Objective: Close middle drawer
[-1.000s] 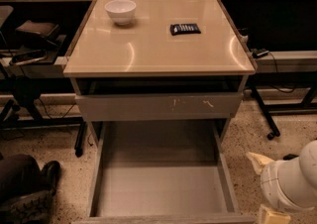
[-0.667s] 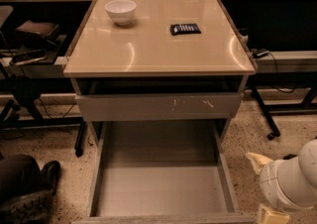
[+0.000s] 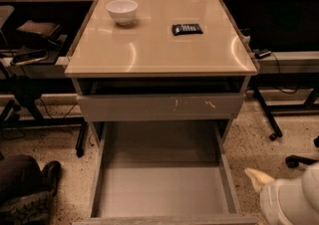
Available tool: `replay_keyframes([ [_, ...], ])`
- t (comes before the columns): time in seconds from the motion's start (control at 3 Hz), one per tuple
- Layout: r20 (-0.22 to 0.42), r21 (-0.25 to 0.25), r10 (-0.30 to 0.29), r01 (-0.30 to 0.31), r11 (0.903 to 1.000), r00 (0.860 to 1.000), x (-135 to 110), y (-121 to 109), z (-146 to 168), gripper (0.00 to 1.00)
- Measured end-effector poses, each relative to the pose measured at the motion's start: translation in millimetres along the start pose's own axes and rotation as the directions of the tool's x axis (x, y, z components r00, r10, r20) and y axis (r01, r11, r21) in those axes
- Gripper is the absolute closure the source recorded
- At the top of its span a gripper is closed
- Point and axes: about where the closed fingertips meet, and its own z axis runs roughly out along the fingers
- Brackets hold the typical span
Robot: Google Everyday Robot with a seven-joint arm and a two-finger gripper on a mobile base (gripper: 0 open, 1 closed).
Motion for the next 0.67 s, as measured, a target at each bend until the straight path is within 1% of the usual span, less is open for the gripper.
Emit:
replay_keyframes([
  [0.33, 0.024, -0.013, 0.034, -0.033, 0.9994, 0.999, 23.2, 47.9, 43.4, 0.0],
  [0.67, 0.022, -0.002, 0.035, -0.035, 0.9994, 0.999, 24.0, 47.5, 44.0, 0.0],
])
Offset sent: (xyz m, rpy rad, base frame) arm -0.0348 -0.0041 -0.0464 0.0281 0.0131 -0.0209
